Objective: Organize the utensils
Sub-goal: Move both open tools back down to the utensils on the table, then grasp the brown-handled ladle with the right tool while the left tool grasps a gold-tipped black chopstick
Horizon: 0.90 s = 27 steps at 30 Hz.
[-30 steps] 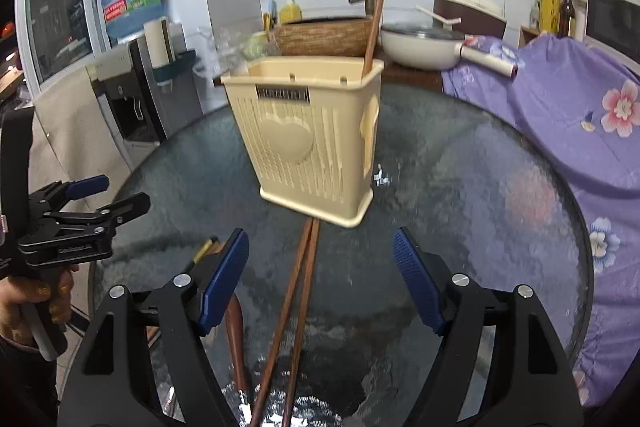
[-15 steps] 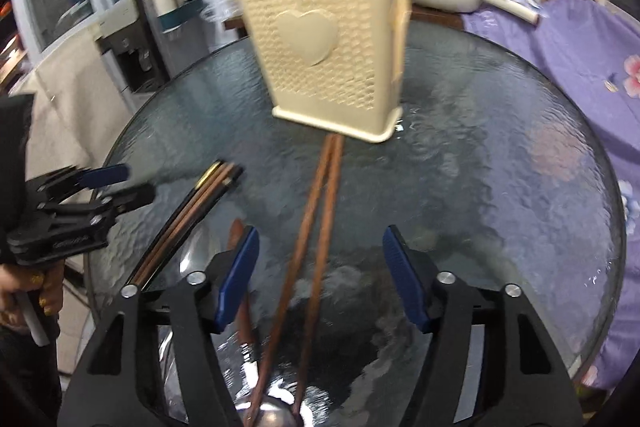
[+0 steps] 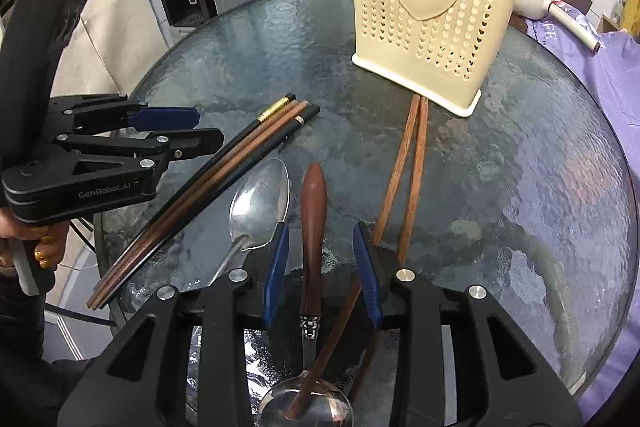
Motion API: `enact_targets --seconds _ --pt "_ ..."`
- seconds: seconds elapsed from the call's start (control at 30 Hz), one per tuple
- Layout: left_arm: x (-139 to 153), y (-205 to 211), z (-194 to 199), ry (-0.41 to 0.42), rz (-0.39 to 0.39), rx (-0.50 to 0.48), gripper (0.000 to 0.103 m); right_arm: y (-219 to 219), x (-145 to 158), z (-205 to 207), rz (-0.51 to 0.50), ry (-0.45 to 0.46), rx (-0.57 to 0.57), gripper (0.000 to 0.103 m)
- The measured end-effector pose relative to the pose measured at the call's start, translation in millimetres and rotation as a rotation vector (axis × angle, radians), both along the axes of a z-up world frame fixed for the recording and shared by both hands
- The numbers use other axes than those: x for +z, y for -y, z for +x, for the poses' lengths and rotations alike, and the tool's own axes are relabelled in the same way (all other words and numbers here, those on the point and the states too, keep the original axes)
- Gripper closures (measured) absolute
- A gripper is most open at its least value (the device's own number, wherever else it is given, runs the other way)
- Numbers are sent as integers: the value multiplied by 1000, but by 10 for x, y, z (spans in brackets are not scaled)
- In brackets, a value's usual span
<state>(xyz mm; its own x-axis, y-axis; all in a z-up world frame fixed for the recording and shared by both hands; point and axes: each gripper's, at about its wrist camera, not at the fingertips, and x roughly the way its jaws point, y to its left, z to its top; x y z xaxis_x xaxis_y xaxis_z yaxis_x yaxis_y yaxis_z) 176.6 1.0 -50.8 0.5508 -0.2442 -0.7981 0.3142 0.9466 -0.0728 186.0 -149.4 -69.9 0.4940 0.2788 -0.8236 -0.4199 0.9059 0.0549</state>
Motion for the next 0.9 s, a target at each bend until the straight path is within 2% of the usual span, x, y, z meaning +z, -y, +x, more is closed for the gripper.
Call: enact_targets --seconds 0.23,0.33,0.73,0.9 --pt "-66 107 27 -21 27 -37 74 -9 -63 12 -10 -21 0 72" --pt "-63 94 39 -24 15 -33 76 -14 -72 25 -14 -23 0 74" --pt "-33 -113 57 -30 -40 8 76 -22 -75 54 -16 -21 -3 76" --pt "-60 -67 69 -29 -16 -1 76 -24 -80 63 -19 -22 -4 76"
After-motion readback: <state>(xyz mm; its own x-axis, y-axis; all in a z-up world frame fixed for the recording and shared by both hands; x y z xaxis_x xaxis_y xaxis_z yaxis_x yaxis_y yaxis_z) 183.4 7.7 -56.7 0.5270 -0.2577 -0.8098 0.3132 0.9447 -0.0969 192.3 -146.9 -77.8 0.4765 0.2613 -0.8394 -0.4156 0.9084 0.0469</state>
